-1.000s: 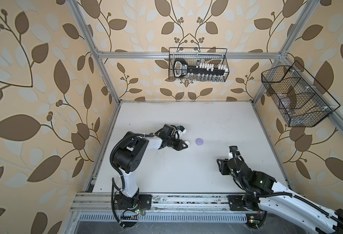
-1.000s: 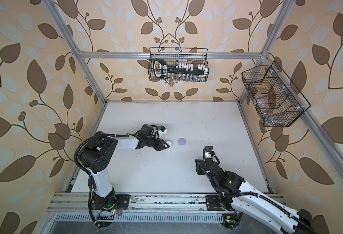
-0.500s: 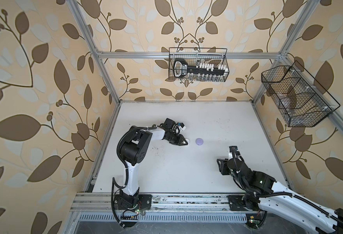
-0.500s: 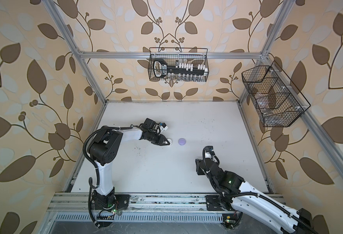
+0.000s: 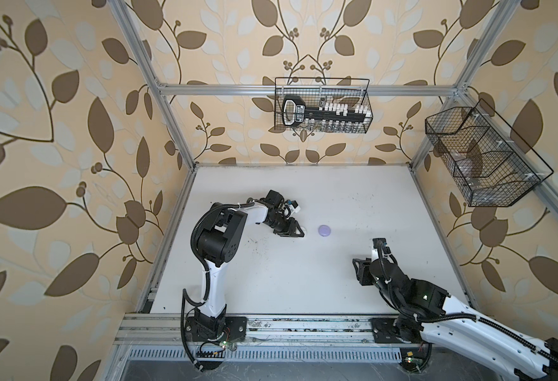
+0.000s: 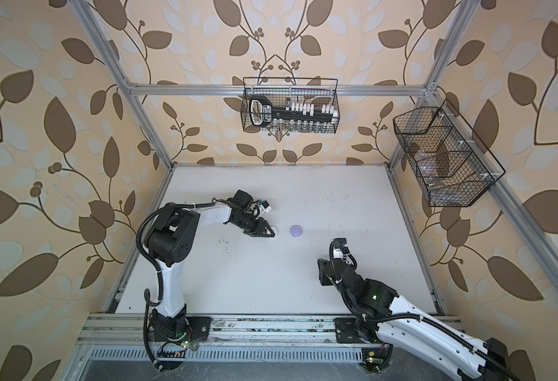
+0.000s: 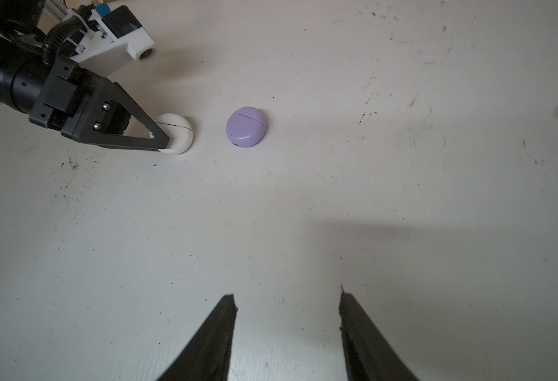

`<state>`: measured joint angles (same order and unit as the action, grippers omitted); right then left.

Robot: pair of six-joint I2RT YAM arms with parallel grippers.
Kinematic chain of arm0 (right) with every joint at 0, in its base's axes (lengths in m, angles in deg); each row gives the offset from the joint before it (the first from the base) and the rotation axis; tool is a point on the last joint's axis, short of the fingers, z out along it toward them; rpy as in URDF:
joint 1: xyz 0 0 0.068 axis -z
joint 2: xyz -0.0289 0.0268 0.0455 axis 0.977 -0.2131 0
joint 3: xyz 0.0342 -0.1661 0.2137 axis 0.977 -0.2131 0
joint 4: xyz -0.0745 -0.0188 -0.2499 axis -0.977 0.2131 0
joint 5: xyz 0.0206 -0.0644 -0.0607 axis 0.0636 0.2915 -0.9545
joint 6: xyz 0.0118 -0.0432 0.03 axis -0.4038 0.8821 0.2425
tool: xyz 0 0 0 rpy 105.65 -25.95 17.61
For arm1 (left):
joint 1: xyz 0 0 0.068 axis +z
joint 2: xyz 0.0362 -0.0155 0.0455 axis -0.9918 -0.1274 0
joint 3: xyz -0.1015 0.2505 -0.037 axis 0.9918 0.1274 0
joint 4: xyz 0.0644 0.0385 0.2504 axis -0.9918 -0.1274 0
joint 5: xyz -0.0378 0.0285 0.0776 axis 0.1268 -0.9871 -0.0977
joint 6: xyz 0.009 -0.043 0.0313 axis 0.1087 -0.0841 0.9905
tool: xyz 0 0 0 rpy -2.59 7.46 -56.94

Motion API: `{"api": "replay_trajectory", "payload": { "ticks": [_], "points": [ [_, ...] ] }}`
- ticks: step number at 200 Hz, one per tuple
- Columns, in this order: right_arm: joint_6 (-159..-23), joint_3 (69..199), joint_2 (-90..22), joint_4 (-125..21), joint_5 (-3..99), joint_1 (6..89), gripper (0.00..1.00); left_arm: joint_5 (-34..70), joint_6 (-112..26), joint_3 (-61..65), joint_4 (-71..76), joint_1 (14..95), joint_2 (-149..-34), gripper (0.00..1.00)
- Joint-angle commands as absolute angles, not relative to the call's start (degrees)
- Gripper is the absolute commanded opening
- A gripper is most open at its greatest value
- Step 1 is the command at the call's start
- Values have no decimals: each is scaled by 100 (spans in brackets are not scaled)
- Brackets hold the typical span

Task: Insert wireless bluetooth earbuds into charging case
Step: Place the charging case at the center of the table.

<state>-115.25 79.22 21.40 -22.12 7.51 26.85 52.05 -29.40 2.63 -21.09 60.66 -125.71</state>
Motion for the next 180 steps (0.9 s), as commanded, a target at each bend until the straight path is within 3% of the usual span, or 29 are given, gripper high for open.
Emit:
{"api": "replay_trajectory", "payload": {
  "ticks": [1, 91, 135, 180],
  "points": [
    [-11517, 7849, 2183, -2162, 627, 2644, 52, 4755, -2724, 270, -2683, 6149, -12686, 41],
    [-11491, 7851, 2188, -2172, 645, 2629, 52, 3590, -2664, 96, -2913, 6405, -12412, 44],
    [-11500, 7849, 2188, -2167, 626, 2629, 53, 3509, -2611, -17, -2938, 6405, -12438, 43],
    [-11511, 7868, 2170, -2149, 627, 2633, 53, 2934, -2297, 709, -2419, 6440, -11340, 43]
  ]
}}
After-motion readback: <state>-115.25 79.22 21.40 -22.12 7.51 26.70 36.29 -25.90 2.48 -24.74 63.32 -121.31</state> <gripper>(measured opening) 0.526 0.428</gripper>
